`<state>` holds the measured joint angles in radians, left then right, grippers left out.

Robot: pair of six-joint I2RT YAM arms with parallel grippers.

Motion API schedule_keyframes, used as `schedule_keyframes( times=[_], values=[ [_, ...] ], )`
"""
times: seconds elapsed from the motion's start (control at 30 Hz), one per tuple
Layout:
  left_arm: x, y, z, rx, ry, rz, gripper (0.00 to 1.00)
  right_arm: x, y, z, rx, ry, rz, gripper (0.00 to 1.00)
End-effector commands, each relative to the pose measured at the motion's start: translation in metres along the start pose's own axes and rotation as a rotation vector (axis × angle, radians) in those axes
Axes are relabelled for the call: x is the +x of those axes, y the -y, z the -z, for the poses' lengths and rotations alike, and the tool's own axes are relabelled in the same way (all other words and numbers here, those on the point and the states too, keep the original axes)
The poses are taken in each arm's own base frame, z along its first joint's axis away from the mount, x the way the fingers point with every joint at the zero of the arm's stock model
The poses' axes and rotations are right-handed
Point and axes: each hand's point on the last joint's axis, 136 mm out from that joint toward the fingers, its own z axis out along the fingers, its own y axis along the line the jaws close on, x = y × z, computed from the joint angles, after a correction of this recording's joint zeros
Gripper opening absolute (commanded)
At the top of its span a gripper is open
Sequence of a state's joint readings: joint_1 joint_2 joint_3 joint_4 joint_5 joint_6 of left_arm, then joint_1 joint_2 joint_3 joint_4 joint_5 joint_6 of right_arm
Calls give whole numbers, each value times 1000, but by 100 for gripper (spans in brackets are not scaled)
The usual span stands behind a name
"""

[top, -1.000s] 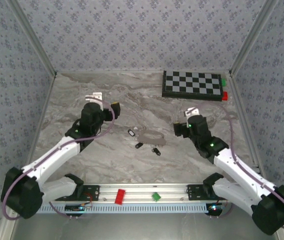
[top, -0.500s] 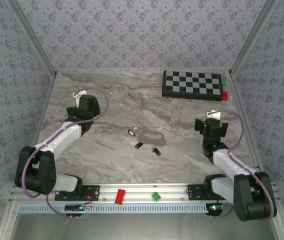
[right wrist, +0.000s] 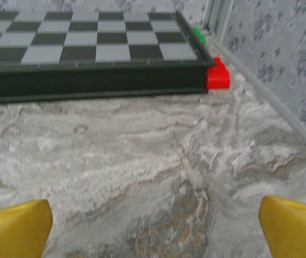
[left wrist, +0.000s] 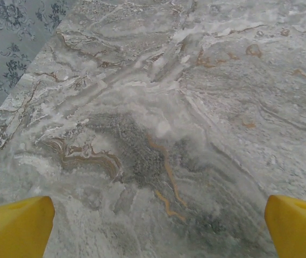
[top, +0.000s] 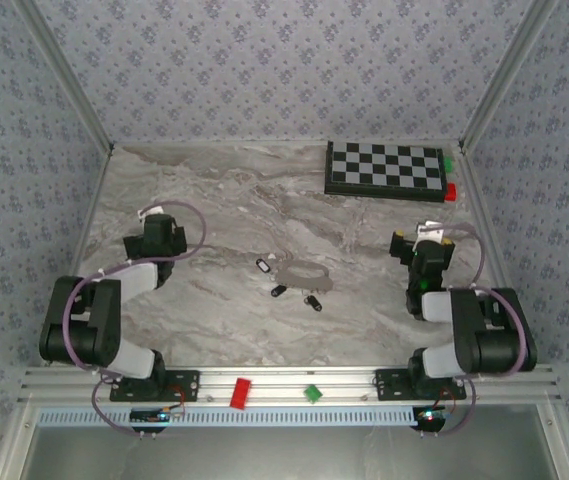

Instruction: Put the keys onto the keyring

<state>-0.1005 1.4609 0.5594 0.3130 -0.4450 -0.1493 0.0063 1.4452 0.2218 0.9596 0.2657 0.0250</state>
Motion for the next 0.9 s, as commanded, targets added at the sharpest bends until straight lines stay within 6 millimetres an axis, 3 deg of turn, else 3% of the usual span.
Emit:
schedule_keyframes(
  times=[0.0,0.23,0.4,0.57,0.87],
  values=[
    [-28,10,4,89,106,32,100,-19,-9,-1,-60,145,-11,100],
    [-38,3,4,51,216,-1,100,-16,-10,-10,-64,79,-10,100],
    [-31,10,-2,109,217,4,100,-16,-11,-12,-69,70,-12,100],
    [-23,15,1,188,309,24,100,-14,-18,-28,-78,-30,25,100],
    [-21,13,-4,198,251,33,100,-15,-19,-28,-84,-23,29,100]
  ],
)
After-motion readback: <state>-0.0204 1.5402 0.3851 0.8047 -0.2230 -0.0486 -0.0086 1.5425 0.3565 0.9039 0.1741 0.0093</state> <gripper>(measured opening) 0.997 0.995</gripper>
